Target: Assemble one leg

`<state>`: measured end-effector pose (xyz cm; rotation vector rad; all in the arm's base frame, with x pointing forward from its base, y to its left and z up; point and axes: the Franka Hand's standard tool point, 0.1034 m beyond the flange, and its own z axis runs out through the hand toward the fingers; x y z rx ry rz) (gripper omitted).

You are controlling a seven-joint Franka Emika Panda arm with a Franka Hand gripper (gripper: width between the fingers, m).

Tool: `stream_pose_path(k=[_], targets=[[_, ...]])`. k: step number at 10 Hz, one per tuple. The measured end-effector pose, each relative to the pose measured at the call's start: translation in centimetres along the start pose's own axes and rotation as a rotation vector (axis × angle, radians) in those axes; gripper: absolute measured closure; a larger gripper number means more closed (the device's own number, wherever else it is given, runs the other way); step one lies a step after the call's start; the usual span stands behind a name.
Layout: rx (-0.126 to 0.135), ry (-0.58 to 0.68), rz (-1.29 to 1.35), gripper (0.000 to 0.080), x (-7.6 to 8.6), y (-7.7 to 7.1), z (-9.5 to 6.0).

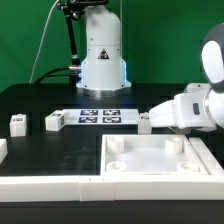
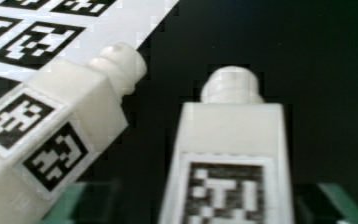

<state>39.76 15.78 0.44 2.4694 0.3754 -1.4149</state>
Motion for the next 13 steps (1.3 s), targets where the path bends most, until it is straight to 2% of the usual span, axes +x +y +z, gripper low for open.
stream_pose_path(k=[1,7,10,11,12,13], targets=[[0.000,0.000,0.000,0.0512,0.0,0.0,0.0],[0.000,-0.001,-0.001,0.0512,-0.1,0.1,-0.1],[0.008,-0.025,0.016,0.0511,-4.2,2.0,-3.5],[0.012,-0.019,0.025,0.0511,-5.1,2.4,-4.4],[0.013,-0.001,0.027,0.0511,-5.4,2.5,-5.0],[0.015,0.027,0.026,0.0511,-5.0,2.4,-5.0]])
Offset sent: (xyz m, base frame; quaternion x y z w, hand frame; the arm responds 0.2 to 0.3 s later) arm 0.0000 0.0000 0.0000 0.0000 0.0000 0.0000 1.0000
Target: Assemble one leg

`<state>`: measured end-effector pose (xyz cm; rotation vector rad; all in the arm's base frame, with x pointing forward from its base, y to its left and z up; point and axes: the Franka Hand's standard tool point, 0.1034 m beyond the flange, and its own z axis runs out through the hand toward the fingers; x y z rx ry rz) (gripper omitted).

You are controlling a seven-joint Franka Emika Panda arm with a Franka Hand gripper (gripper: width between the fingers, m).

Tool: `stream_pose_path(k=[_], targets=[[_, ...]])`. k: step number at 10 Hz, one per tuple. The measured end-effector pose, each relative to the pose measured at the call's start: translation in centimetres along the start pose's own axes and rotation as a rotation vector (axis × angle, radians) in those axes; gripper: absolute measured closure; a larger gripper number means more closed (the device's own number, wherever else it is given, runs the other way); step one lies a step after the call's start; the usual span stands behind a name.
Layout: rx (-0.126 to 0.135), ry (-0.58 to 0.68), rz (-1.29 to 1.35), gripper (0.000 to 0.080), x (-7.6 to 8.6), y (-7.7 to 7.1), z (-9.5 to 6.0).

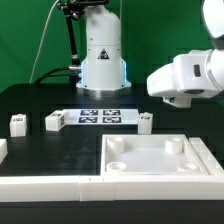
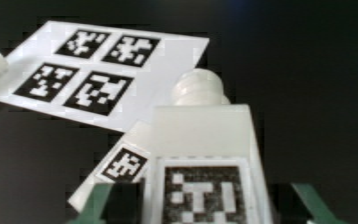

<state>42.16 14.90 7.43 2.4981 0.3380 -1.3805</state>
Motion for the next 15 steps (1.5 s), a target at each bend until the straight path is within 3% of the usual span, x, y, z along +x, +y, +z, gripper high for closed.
stream_pose_path(k=[2,4,5,6,9,13,14,15], targets=[[0.005,0.040,0.000,0.0511,0.5,-0.1,-0.3],[0.015,0.271,-0.005,0.0509,1.6,-0.1,-1.7],[-0.024,0.335,-0.019,0.0509,1.1,1.0,-2.0],[-0.028,0.401,-0.031,0.0509,1.0,1.7,-2.9],[-0.009,0.637,-0.077,0.0509,0.4,4.1,-4.7],[0.029,1.004,-0.089,0.0509,1.2,3.7,-5.6],[0.045,1.057,-0.090,0.0509,1.6,4.3,-6.5],[0.047,1.188,-0.097,0.0509,2.0,5.1,-8.4]])
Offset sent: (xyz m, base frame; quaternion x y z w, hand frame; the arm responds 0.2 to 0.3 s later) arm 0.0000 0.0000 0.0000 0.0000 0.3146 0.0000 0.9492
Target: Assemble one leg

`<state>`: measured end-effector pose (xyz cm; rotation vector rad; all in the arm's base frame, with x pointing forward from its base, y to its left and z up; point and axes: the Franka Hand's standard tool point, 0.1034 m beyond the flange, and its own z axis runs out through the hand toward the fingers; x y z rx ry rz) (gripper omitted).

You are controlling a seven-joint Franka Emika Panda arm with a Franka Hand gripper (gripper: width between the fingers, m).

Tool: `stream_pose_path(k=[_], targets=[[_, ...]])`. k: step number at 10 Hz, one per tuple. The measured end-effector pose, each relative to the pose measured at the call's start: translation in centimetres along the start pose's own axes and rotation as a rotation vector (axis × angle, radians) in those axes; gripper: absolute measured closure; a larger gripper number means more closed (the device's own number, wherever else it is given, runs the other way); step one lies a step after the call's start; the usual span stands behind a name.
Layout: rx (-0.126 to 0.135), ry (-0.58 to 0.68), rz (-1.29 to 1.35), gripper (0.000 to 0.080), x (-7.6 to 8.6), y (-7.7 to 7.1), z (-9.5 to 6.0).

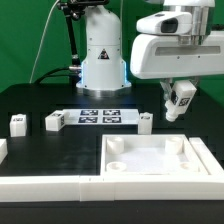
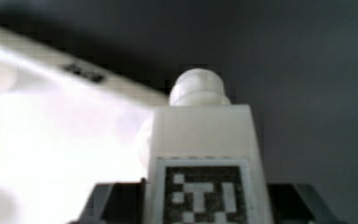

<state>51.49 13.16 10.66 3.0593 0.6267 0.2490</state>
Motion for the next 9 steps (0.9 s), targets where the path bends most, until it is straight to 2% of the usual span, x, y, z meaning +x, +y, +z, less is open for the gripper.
stream_pose_path(k=[1,2,6,7,8,9], targets=[[-0.007,0.083,-0.033,0.0509,1.0,1.2,-0.4],[-0.013,0.092,-0.030,0.0509,1.7,2.5,-0.9],[-0.008,0.087,-0.039,0.0509,1.4,1.9,-0.6],[-0.002,0.092,-0.028,0.0509,0.8,1.4,-0.2],[0.008,0.060,0.003,0.0509,0.9,1.5,0.1],[0.011,0.050,0.017,0.0509,2.5,2.3,0.3]])
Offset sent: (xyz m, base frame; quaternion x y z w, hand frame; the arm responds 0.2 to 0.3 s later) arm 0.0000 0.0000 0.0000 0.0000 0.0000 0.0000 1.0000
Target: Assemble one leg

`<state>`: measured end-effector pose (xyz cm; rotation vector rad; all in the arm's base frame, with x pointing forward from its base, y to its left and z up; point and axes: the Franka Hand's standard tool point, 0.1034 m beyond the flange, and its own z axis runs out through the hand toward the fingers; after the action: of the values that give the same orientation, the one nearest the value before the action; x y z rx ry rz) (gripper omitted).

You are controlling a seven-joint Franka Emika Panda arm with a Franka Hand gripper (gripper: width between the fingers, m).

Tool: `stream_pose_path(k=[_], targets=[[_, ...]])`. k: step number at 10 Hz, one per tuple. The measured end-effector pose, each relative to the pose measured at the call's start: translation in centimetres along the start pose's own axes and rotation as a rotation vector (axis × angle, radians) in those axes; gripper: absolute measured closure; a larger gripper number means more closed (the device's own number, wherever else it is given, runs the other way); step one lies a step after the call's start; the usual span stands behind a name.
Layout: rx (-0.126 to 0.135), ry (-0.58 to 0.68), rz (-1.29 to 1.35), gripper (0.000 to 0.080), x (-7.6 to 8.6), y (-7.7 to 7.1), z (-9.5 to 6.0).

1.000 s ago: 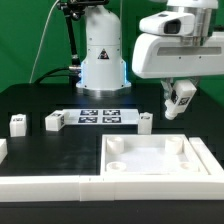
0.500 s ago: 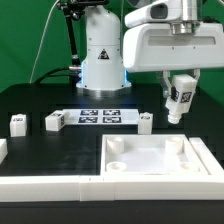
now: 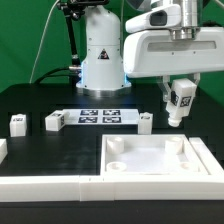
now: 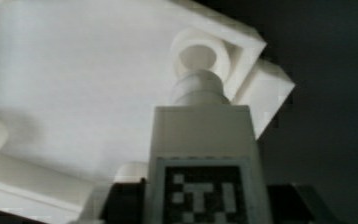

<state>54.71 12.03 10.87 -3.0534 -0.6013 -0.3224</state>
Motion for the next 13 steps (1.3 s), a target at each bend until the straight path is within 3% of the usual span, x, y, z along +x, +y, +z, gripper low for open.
stream_pose_path(k=[3,4,9,13], targets=[[0.008,-0.002,0.036,0.0509,5.0,3.1,0.7],[0.006,0.015,0.038,0.0509,6.3,3.4,0.8],[0.007,0.013,0.042,0.0509,5.8,3.1,1.1],[-0.002,0.051,0.033,0.0509,7.0,4.4,2.5]])
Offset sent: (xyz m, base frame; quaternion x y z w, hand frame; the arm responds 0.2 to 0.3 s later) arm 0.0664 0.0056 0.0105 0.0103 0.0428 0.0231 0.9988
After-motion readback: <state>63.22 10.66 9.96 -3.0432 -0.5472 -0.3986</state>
